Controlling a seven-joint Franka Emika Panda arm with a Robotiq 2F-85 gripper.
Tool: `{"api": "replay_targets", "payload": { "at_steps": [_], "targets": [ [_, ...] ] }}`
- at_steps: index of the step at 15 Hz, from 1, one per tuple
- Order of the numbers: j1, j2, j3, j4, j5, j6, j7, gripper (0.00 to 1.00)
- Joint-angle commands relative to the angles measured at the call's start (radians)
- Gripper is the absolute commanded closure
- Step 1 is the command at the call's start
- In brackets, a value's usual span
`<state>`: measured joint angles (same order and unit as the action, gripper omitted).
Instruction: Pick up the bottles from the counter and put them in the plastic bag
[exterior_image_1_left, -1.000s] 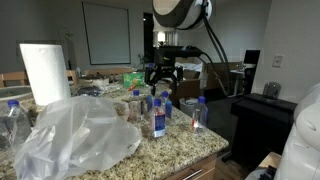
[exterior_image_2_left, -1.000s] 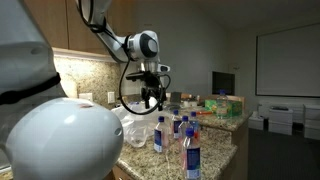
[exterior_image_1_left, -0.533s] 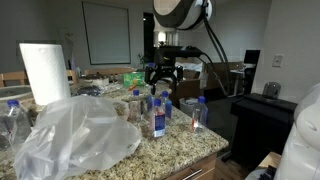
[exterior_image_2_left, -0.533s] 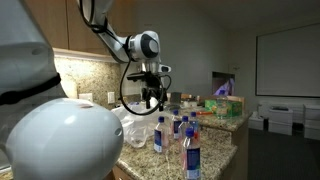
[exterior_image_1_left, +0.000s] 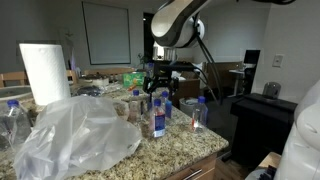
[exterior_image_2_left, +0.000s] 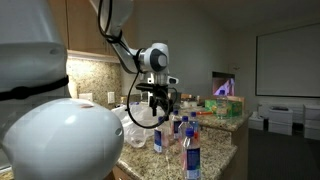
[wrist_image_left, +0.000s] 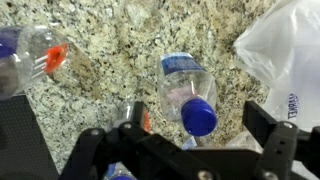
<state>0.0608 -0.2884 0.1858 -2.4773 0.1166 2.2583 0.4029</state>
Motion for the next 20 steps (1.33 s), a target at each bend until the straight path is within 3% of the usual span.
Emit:
{"api": "replay_targets", "payload": {
  "at_steps": [1, 3, 4, 5, 13, 15, 20],
  "targets": [
    [0.034, 0.07, -0.017, 0.03, 0.035, 0.032, -0.077, 0.0],
    [0.04, 0.089, -0.017, 0.045, 0.025, 0.019, -0.082, 0.0],
    [0.041, 0.098, -0.019, 0.052, 0.02, 0.015, -0.083, 0.25],
    [0.041, 0.104, -0.02, 0.055, 0.018, 0.016, -0.083, 0.26],
    [0.035, 0.114, -0.025, 0.066, -0.03, 0.001, -0.051, 0.79],
    [0.034, 0.103, -0.025, 0.075, -0.038, -0.009, -0.049, 0.88],
    [0.034, 0.102, -0.035, 0.098, -0.036, -0.037, -0.069, 0.9]
  ]
}}
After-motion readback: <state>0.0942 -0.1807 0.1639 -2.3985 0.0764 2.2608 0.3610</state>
